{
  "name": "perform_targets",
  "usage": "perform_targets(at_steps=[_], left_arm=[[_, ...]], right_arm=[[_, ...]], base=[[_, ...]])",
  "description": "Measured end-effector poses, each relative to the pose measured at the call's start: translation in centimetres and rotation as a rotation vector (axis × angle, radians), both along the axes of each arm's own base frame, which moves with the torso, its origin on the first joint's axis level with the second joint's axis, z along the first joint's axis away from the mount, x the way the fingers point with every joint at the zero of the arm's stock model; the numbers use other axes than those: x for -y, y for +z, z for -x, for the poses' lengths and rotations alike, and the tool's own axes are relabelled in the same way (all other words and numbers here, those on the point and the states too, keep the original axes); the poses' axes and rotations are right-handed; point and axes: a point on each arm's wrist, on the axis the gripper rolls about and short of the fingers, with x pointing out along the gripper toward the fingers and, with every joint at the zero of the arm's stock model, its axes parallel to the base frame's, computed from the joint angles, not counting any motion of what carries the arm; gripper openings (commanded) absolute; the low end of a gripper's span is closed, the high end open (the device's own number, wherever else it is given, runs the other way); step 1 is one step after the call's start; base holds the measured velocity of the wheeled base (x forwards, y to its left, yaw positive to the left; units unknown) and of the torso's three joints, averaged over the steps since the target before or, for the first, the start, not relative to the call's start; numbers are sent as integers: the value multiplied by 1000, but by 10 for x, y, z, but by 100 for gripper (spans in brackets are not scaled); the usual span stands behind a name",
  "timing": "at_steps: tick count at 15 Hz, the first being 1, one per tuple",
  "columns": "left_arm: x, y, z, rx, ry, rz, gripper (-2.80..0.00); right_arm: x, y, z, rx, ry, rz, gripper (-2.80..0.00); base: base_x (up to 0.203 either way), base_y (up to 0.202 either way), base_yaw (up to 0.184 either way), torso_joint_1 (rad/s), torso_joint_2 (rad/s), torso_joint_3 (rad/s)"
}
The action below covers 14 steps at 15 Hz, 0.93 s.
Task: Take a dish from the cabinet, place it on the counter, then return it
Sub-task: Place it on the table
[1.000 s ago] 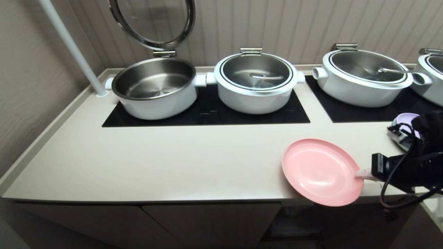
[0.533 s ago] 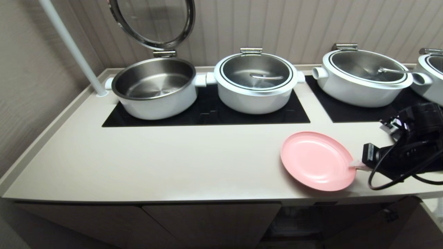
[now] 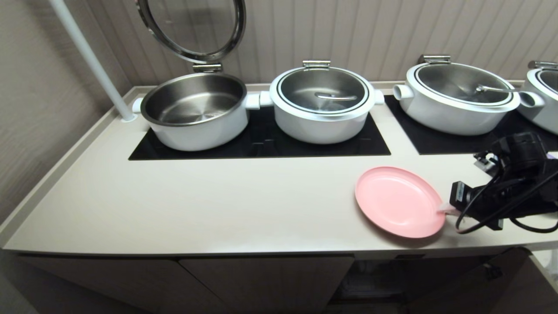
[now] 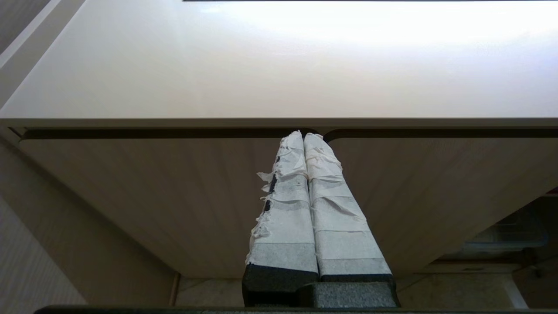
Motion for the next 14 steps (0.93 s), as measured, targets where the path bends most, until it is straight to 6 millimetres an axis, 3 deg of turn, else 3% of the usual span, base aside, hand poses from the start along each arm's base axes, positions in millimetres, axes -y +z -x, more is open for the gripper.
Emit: perform_targets(at_steps=[14], left_arm=[[0,0,0,0,0,0,-280]], right_arm=[[1,-2,-10,0,-16,10,-280]], base=[[0,0,0,0,0,0]])
